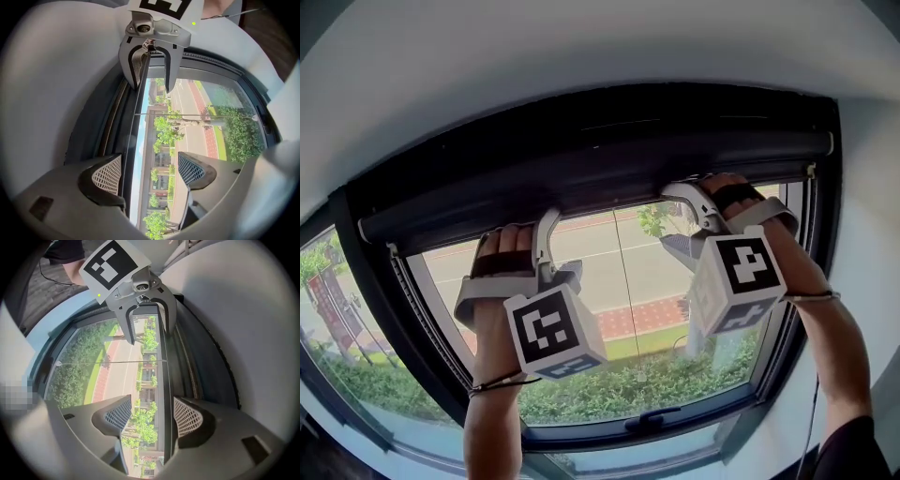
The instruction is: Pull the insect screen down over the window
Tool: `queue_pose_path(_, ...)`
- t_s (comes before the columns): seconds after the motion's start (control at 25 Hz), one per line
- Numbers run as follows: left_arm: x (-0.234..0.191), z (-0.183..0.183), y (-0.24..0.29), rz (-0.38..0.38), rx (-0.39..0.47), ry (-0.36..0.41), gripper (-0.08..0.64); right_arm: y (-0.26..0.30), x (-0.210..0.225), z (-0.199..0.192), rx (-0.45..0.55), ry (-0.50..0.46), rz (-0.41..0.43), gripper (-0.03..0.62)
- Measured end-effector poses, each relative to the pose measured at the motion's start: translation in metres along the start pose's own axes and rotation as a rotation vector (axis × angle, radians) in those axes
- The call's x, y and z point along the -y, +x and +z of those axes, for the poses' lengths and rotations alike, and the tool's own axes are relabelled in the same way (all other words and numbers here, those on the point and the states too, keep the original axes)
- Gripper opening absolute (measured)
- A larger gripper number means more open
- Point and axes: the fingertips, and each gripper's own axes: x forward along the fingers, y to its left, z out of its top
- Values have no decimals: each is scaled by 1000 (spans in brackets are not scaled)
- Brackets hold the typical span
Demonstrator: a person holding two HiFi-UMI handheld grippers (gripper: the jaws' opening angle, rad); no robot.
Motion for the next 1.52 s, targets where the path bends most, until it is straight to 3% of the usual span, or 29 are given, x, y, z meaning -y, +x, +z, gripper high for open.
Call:
queue_pose_path(0.24,42,0,-10,-97,13,12,394,-5,-44,0,-7,-20,110,284)
queue_pose_path(0.6,100,-1,-18,-184,28,12,390,-7,-96,-4,-18,7,184,284)
queue_pose_path(0.88,102,1,-22,-268,46,-31,388,-8,-102,-2,26,75,278,284)
queue_pose_path(1.28,209,2,-37,-448,98,-96,388,-10,-207,-4,46,122,400,284)
queue_pose_path(1.52,218,-3,-41,-540,85,-129,383,-9,-217,1,57,159,497,284)
